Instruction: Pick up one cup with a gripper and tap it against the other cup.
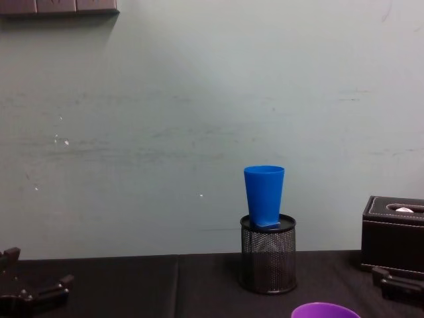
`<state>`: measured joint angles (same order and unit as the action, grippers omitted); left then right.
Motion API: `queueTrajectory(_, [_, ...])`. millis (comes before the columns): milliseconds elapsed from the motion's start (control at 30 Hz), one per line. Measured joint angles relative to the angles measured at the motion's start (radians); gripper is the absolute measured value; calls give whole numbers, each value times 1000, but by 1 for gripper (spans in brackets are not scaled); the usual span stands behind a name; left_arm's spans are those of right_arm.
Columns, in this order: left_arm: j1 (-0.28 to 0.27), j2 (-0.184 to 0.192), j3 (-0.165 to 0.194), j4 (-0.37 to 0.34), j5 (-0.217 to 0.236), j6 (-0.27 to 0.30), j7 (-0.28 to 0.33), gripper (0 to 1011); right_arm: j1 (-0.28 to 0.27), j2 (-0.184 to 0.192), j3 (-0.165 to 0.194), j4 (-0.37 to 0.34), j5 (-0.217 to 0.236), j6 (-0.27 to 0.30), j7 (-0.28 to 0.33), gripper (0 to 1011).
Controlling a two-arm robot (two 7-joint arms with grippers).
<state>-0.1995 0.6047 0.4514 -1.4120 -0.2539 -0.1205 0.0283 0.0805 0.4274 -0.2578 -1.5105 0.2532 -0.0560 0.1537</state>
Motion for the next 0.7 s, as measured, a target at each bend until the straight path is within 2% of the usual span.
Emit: queueTrajectory(700, [0,0,0,0,0,0,0,1000,-1,0,1,-3,4,1,-3,1000])
